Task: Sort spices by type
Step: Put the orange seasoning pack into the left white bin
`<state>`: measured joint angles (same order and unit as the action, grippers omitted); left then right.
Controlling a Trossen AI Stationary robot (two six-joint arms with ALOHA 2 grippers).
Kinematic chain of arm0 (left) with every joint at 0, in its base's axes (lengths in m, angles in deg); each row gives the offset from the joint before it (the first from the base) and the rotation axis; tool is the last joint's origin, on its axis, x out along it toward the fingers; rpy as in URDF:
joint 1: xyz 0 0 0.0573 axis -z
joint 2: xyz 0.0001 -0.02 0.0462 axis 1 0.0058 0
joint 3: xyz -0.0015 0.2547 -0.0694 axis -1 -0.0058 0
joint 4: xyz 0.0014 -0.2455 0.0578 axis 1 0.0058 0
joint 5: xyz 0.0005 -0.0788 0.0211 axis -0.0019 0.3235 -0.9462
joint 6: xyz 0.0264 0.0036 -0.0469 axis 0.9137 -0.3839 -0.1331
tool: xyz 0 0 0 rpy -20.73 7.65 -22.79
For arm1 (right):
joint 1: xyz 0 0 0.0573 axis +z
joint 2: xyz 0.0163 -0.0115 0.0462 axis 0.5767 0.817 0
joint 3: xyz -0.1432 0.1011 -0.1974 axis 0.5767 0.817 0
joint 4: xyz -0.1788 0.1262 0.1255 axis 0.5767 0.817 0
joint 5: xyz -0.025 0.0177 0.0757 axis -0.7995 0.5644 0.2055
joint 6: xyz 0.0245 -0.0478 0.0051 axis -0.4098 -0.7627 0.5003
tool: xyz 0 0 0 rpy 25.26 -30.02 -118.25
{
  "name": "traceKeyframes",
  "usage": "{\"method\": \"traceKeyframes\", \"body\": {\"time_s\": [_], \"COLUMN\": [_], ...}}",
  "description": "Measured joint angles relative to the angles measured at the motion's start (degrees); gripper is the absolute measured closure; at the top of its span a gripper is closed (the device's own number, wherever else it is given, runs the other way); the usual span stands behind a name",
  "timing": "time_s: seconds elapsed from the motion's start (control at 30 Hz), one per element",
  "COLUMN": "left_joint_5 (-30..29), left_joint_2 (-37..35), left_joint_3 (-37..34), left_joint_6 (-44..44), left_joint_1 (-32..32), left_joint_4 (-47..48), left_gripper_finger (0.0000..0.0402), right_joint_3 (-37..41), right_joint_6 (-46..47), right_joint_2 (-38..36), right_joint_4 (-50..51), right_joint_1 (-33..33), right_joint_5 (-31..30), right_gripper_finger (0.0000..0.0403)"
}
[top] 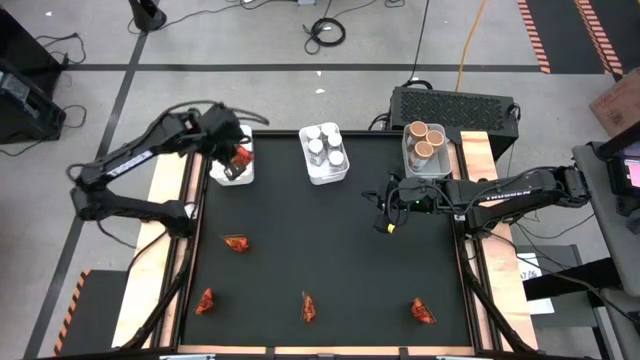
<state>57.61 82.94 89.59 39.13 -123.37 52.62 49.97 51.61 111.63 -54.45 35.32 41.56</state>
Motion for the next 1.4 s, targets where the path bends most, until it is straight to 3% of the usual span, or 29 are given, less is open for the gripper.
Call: {"method": "traceKeyframes", "body": {"time_s": [0.3,0.7,0.93,1.2,1.4], "left_joint_5": [0.1,-3.3,-1.8,-1.7,5.5], "left_joint_2": [8.6,10.4,13.7,15.5,10.4], "left_joint_3": [0.1,-0.1,-0.1,-0.1,-0.2], "left_joint_6": [9.6,29.3,40.2,37.9,38.5], "left_joint_1": [-11.4,-11.3,-11.3,-11.6,-9.0], "left_joint_4": [0.3,1.8,1.6,1.5,-2.1], "left_gripper_finger": [0.0401,0.0401,0.0401,0.0401,0.0402], "right_joint_3": [0.0,0.0,0.0,0.0,0.0], "right_joint_6": [0.0,-0.8,-0.8,-0.8,-0.8], "right_joint_2": [0.0,0.0,0.0,0.0,0.0], "right_joint_4": [1.1,1.1,1.2,1.8,2.2], "right_joint_1": [0.0,0.0,0.0,0.0,0.0], "right_joint_5": [0.0,0.0,0.0,0.0,0.0], "right_gripper_finger": [0.0403,0.0403,0.0403,0.0403,0.0403]}}
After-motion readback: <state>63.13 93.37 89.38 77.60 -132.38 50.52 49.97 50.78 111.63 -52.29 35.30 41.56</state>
